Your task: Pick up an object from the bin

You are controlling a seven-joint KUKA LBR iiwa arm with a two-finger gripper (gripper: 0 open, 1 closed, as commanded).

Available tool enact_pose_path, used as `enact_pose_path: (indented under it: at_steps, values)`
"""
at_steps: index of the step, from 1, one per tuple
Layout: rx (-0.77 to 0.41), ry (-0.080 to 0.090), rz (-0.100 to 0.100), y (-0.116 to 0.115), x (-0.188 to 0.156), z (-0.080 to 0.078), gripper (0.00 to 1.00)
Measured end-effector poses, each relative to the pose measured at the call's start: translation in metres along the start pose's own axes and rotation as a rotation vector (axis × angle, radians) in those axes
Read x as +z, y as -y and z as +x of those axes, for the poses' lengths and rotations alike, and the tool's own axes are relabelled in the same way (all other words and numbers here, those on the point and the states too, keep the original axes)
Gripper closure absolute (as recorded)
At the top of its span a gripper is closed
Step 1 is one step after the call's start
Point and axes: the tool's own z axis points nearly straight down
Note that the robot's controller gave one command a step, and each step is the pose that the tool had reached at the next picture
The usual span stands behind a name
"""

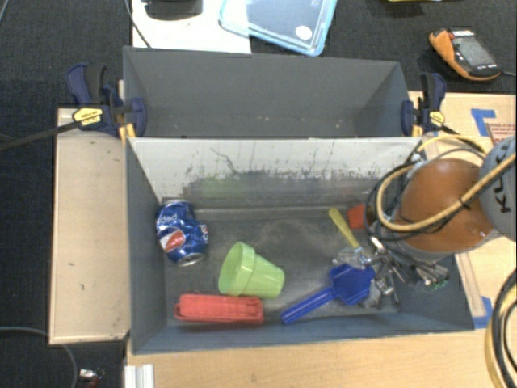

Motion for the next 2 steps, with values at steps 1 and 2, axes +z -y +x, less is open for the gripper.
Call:
enact_pose_path:
  at_steps: [1, 2]
  values:
    - [0.002, -0.008, -0.007, -0.002, -0.034, 0.002, 1.0]
    - [0.001, -0.001, -0.001, -0.001, -0.082, 0.0, 1.0]
